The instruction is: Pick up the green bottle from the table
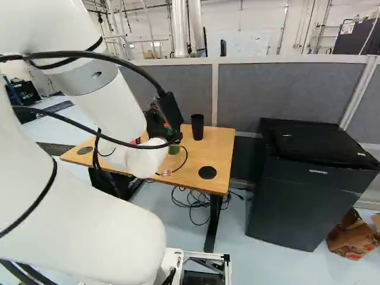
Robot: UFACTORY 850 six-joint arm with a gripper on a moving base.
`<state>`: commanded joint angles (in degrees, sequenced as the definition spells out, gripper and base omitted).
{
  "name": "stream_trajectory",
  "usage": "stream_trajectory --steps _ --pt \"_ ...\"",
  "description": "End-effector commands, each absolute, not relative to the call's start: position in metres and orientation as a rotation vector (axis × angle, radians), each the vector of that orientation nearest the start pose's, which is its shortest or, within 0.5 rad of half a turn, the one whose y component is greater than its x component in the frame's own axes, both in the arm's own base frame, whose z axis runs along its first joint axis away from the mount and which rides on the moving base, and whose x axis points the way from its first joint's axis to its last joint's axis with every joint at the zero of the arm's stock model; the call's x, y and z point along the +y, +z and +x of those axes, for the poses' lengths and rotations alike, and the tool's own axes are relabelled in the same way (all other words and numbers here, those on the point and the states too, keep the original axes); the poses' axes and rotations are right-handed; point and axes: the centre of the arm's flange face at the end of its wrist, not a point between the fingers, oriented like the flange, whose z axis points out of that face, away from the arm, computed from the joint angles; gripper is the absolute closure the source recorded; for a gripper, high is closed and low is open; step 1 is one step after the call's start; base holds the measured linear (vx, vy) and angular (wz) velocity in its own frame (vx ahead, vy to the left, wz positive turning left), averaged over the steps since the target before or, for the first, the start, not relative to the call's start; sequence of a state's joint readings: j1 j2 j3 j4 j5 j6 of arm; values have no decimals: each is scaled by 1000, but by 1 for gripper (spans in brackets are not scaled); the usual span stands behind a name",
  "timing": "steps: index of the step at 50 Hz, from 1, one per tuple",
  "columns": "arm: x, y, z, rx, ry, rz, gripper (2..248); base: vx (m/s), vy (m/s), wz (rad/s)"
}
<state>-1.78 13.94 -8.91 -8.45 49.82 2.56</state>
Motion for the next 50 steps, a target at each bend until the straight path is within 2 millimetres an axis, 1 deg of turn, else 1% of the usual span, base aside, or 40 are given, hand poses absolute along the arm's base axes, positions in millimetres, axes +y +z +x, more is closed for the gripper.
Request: stream_trajectory --steps 25,50 --pt "0 370 277 -33 -1827 -2541 242 0 0 0" --pt "0 366 270 0 -1824 -2558 242 0 0 0"
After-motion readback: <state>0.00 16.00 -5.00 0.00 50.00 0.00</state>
